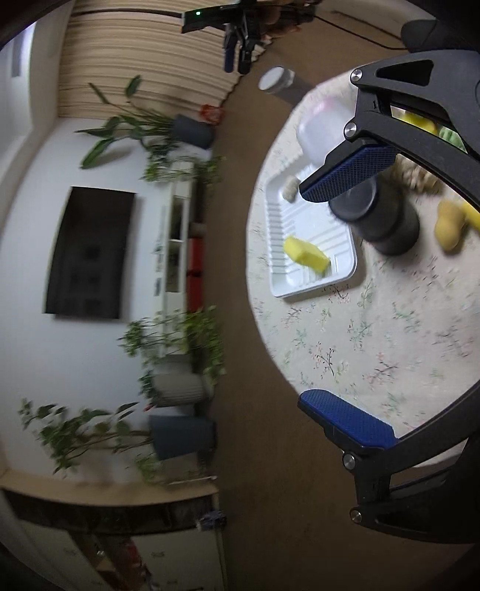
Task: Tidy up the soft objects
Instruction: 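Bring both tools back over the remaining objects on the table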
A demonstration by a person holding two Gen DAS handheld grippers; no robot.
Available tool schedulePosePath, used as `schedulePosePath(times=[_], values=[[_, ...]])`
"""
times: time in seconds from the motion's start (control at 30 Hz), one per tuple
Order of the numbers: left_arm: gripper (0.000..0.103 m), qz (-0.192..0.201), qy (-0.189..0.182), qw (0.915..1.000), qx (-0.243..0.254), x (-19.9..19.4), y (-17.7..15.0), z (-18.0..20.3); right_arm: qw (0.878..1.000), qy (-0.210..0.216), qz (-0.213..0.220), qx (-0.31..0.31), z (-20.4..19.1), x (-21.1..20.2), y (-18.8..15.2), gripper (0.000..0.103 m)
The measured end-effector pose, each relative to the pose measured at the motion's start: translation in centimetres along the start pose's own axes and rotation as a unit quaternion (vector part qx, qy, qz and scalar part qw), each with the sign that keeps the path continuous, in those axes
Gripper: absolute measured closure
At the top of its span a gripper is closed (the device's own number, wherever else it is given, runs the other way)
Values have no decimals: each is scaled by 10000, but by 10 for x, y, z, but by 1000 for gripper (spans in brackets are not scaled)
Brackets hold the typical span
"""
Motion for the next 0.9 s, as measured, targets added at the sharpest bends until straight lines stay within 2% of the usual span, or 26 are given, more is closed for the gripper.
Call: schedulePosePath(times=[0.23,0.43,0.6,0.77,0.9], values=[[0,468,-80,9987,207,-77,-33,35,9988,31,435,240,-43,-85,-17,0],[0,516,-238,9984,-14,-117,-73,50,9970,-143,574,506,-78,-133,-54,0],[0,322,-355,9987,-189,-132,-115,60,9952,-352,600,684,-110,-156,-87,0],[0,146,-337,9990,-263,-139,-162,68,9959,-333,515,668,-159,-165,-120,0],[0,-138,-334,9989,-301,-134,-202,74,9967,-173,487,627,-196,-164,-139,0]])
Point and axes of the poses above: each gripper's, at about its wrist camera, not at the fingertips, and x roughly the way its jaws point, z to its right, y to its top, the point moved 9 cm from there along x, roughly the way its jaws point, and after that the axes turned 14 degrees about -x, right-handed, at the moved point
